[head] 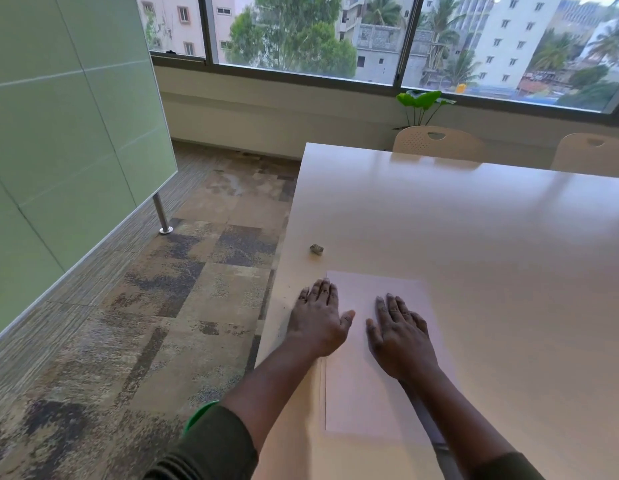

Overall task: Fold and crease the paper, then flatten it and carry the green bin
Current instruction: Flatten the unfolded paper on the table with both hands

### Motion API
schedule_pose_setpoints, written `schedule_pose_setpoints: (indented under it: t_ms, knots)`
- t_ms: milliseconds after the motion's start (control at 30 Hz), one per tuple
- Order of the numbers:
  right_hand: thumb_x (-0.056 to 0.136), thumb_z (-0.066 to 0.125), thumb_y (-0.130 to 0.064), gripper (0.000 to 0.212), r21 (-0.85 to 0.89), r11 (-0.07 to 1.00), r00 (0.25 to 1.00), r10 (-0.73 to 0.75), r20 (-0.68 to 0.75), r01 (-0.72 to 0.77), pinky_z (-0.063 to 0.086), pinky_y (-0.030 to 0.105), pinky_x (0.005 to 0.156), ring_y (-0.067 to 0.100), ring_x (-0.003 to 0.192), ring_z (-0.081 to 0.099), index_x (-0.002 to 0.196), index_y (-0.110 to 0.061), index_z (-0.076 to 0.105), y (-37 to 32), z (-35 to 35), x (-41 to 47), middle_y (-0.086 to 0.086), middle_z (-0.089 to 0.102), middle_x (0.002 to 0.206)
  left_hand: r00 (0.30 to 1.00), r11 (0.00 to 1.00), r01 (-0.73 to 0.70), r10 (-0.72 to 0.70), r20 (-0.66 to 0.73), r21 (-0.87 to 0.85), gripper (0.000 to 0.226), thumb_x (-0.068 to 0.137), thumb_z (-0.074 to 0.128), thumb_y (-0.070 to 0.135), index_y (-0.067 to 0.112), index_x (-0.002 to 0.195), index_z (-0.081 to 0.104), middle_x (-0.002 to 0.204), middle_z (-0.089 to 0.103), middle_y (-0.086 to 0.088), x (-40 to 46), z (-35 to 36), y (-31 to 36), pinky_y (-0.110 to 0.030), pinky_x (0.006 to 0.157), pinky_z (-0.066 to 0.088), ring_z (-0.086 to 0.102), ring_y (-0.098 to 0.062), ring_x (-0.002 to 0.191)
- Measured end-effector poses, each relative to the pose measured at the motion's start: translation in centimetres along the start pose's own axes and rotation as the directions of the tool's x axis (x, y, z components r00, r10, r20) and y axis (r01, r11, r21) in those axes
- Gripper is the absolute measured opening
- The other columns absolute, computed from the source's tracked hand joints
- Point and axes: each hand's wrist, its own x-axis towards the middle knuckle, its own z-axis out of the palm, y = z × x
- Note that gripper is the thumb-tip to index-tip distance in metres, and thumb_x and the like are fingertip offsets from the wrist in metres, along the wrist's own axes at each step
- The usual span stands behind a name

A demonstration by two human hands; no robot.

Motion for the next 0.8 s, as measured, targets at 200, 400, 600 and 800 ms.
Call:
schedule_pose_setpoints:
  t_ms: [200, 400, 600, 800]
  knots:
    - [0.099, 0.011, -0.048, 0.062, -0.003, 1.0, 1.0, 0.02, -0.003, -0.02, 0.004, 0.034, 0.119, 0.013, 0.149, -0.003, 0.155, -0.02, 0.007, -0.2, 0.1, 0.1, 0.002, 0.002, 0.163, 0.98, 0.978, 0.196, -0.197, 0.001, 0.077, 0.078, 0.098, 0.01, 0.056, 0.002, 0.151, -0.005, 0.161, -0.007, -0.016, -0.5, -0.6, -3.0, -0.041, 0.12, -0.003, -0.008, -0.026, 0.15]
    - [0.085, -0.007, -0.055, 0.08, -0.022, 1.0, 1.0, 0.013, -0.022, -0.013, 0.006, 0.034, 0.12, 0.014, 0.15, -0.001, 0.155, -0.019, 0.008, 0.0, 0.5, 0.1, 0.004, 0.003, 0.163, 0.995, 0.997, -0.047, 0.042, -0.089, -0.055, 0.075, 0.098, 0.012, 0.054, 0.004, 0.152, 0.001, 0.161, 0.001, -0.016, -1.8, -0.5, 1.0, -0.04, 0.121, 0.001, -0.002, -0.025, 0.15]
    - [0.084, -0.008, -0.056, 0.082, -0.034, 0.999, 1.0, 0.007, -0.031, -0.008, 0.006, 0.035, 0.12, 0.014, 0.15, 0.0, 0.155, -0.018, 0.008, -0.1, 0.5, 0.2, 0.005, 0.004, 0.163, 0.992, 0.993, -0.118, 0.118, -0.046, 0.006, 0.075, 0.097, 0.009, 0.056, 0.008, 0.153, -0.002, 0.162, -0.005, -0.011, -2.9, 1.4, 0.8, -0.042, 0.121, -0.002, -0.008, -0.02, 0.15]
    - [0.097, 0.007, -0.051, 0.066, -0.025, 1.0, 1.0, 0.011, -0.005, -0.011, 0.003, 0.033, 0.119, 0.013, 0.149, -0.004, 0.155, -0.02, 0.006, -0.2, 0.3, 0.2, 0.003, 0.002, 0.163, 0.992, 0.995, -0.104, 0.104, -0.069, 0.013, 0.084, 0.086, -0.007, 0.06, 0.008, 0.153, -0.004, 0.162, -0.006, -0.011, -2.7, 1.4, -2.7, -0.042, 0.121, -0.003, -0.011, -0.019, 0.149]
